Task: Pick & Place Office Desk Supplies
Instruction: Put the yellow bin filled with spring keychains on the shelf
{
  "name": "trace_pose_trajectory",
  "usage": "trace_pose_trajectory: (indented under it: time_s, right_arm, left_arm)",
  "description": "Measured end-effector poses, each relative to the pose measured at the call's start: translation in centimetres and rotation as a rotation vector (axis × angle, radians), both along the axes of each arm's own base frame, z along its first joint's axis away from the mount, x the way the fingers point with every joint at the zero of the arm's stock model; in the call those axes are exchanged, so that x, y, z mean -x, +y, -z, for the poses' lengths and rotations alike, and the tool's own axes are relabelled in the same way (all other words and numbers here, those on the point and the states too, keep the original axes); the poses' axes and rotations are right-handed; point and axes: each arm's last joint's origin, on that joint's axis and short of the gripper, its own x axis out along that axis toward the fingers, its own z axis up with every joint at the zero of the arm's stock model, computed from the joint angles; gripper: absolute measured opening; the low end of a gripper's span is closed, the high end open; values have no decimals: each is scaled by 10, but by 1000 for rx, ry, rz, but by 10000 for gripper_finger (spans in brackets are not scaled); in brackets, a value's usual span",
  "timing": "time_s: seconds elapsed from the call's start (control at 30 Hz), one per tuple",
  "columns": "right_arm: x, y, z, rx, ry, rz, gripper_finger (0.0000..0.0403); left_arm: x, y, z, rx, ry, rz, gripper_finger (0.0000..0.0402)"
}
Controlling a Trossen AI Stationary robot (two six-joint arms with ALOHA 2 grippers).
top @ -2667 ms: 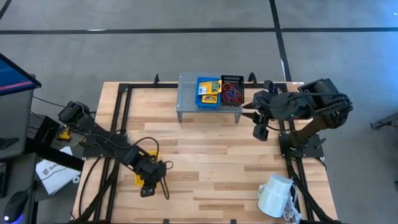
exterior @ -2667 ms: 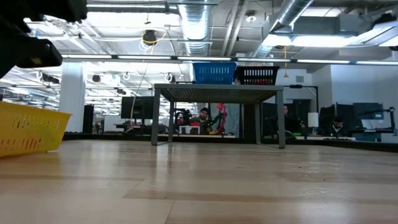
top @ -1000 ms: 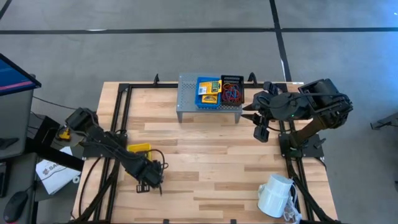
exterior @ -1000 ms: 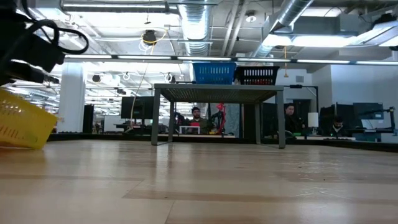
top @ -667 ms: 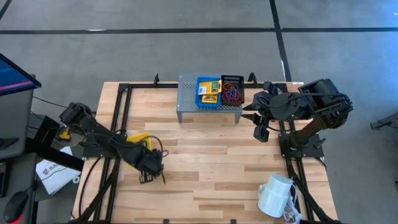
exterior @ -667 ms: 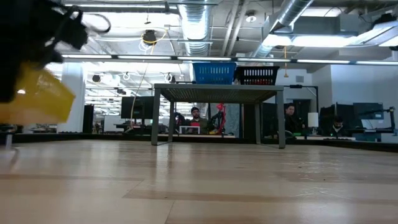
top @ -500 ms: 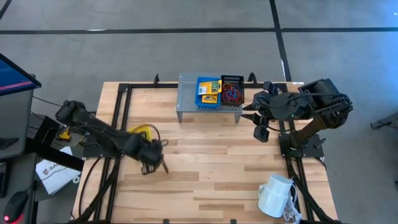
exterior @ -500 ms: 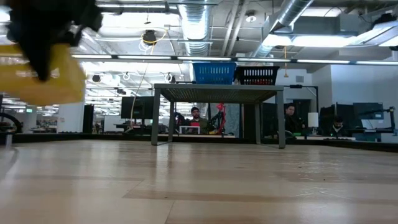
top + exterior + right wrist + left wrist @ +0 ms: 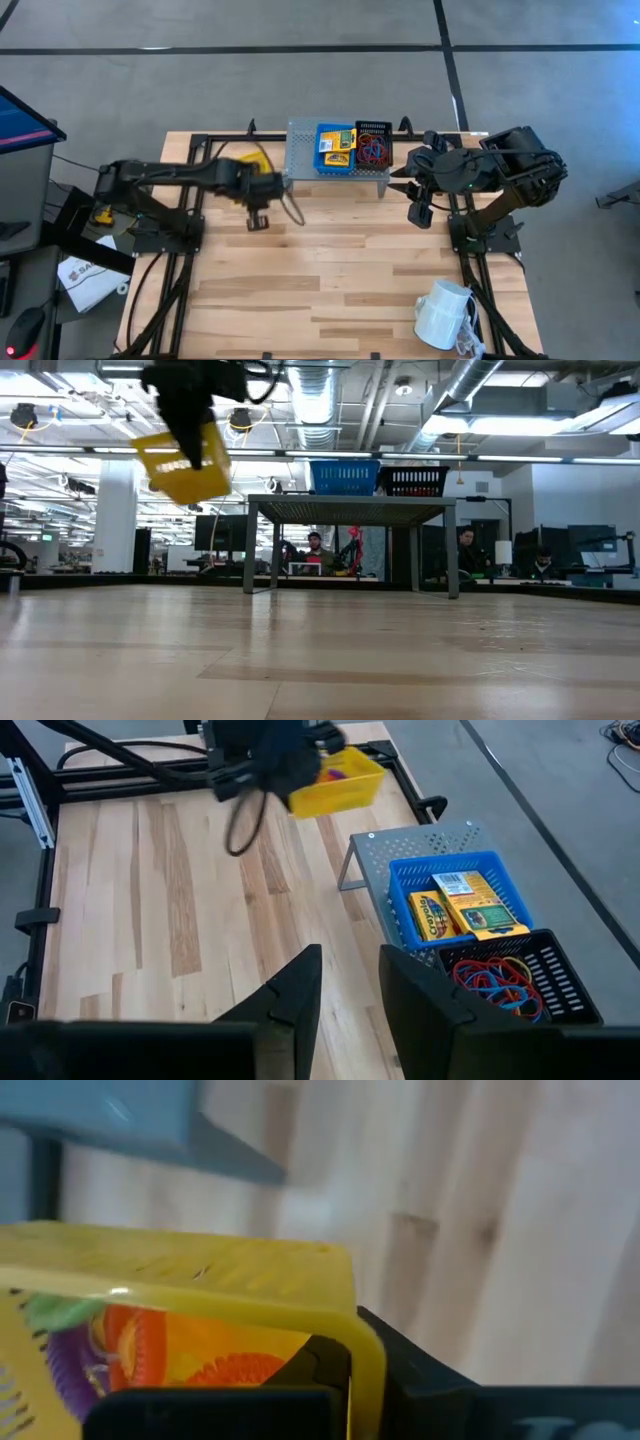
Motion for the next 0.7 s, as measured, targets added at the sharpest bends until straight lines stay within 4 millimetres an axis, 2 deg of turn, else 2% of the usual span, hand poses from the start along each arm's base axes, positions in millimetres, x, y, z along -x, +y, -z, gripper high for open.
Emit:
trace_pose_trajectory:
  time_s: [0.2, 0.37, 0.53, 0.7]
  right_arm:
    - [0, 0, 0, 9, 3, -8, 100]
    - [0, 0, 0, 9, 3, -8, 100]
    - [0, 0, 0, 8, 4, -9, 100]
    - [0, 0, 0, 8, 3, -8, 100]
  left_arm:
    - [-30, 31, -7, -56, 49, 104, 0]
    - [-57, 51, -5, -100, 98, 148, 0]
    - [-68, 64, -7, -110, 102, 142, 0]
    - [-71, 69, -11, -129, 99, 183, 0]
